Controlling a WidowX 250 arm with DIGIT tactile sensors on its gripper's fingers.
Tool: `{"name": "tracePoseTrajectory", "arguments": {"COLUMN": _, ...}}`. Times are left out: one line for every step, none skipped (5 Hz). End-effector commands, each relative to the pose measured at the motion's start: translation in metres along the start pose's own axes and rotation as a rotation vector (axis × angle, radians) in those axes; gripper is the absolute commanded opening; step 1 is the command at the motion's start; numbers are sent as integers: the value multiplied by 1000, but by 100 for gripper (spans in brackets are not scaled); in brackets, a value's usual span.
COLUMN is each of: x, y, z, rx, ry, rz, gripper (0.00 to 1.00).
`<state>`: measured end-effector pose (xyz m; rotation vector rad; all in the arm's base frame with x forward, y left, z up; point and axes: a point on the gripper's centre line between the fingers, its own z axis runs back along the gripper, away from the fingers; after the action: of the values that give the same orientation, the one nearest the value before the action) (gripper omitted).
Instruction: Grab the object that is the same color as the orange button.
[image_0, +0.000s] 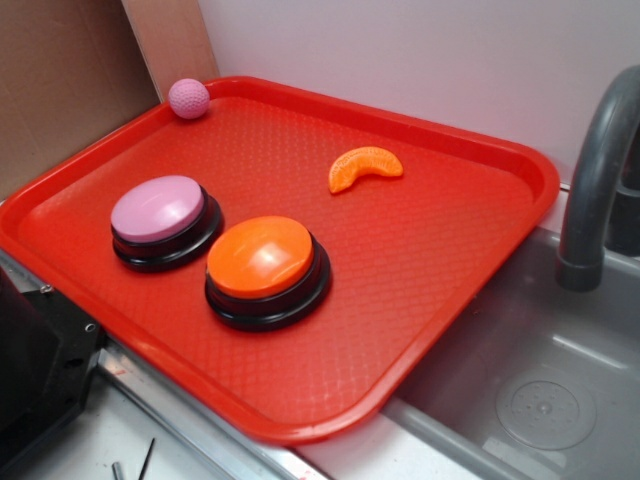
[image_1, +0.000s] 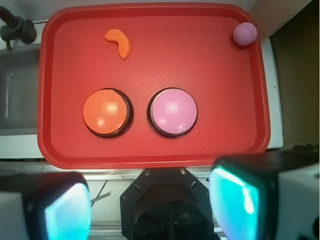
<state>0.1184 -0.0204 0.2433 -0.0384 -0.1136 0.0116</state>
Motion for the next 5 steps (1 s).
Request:
{"name": "tracePoseTrajectory", "arguments": {"x": 0, "y": 0, "z": 0, "rx": 0, "ry": 0, "rz": 0, "gripper": 100}}
{"name": "tracePoseTrajectory", "arguments": {"x": 5, "y": 0, "z": -8, "rx": 24, "ry": -20, "rz": 209, "gripper": 100}}
{"name": "tracePoseTrajectory", "arguments": {"x": 15, "y": -3, "z": -24, "rx": -6, "ry": -62, "rz": 342, "gripper": 100}}
{"name": "tracePoseTrajectory", "arguments": {"x": 33, "y": -5, "z": -44, "rx": -1, "ry": -76, "rz": 432, "gripper": 100}}
{"name": "tracePoseTrajectory", "arguments": {"x": 56, "y": -3, "z": -69, "rx": -26, "ry": -116, "rz": 467, "gripper": 100}}
